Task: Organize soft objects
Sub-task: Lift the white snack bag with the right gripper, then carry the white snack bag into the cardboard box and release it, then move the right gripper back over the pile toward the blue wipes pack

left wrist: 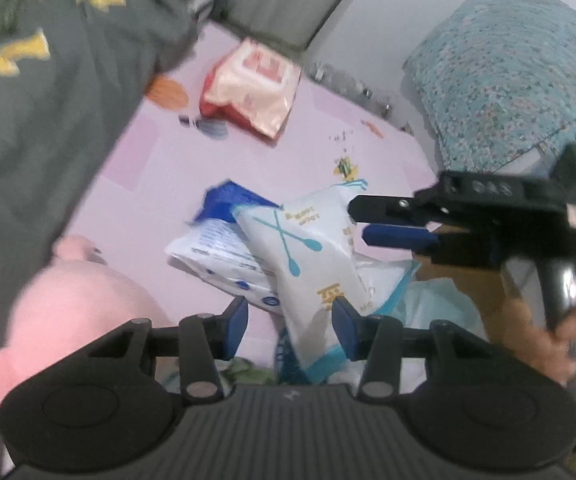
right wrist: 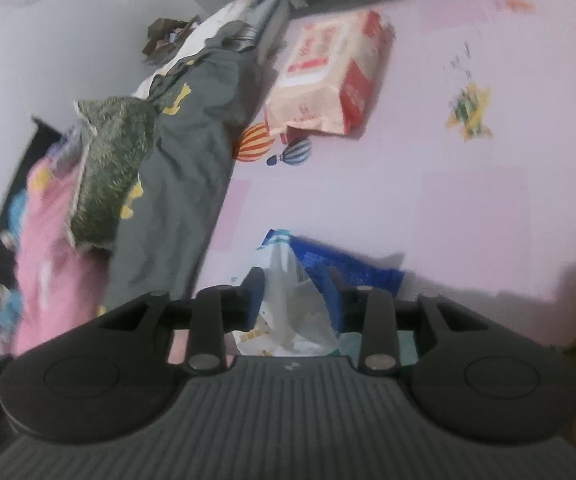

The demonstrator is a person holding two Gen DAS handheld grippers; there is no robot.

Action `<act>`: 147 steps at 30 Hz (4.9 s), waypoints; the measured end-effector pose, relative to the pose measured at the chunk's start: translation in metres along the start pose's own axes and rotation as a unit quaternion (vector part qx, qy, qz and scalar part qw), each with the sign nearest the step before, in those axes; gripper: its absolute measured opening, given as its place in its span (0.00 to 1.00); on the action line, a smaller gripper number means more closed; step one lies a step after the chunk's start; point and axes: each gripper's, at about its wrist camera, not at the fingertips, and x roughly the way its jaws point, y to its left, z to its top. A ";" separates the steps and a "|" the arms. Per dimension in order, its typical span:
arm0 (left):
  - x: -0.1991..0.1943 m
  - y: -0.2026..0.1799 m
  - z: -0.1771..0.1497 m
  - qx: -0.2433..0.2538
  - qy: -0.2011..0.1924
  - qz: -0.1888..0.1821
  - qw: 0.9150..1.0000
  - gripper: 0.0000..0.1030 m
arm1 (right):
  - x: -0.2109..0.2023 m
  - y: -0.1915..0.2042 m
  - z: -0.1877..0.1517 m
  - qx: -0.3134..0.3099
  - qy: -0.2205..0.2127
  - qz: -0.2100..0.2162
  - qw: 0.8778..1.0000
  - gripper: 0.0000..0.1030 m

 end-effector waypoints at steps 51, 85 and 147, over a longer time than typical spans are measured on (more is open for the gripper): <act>-0.026 -0.152 -0.016 0.136 -0.026 -0.067 0.988 0.55 | -0.259 -0.140 -0.044 0.087 -0.220 -0.020 0.971 0.19; -0.057 -0.062 -0.053 0.072 -0.043 -0.010 0.996 0.61 | -0.178 -0.239 -0.020 0.061 -0.165 -0.367 0.914 0.31; -0.069 -0.008 -0.043 0.052 -0.091 0.039 0.994 0.56 | -0.046 0.073 -0.044 -0.066 -0.017 0.035 0.997 0.79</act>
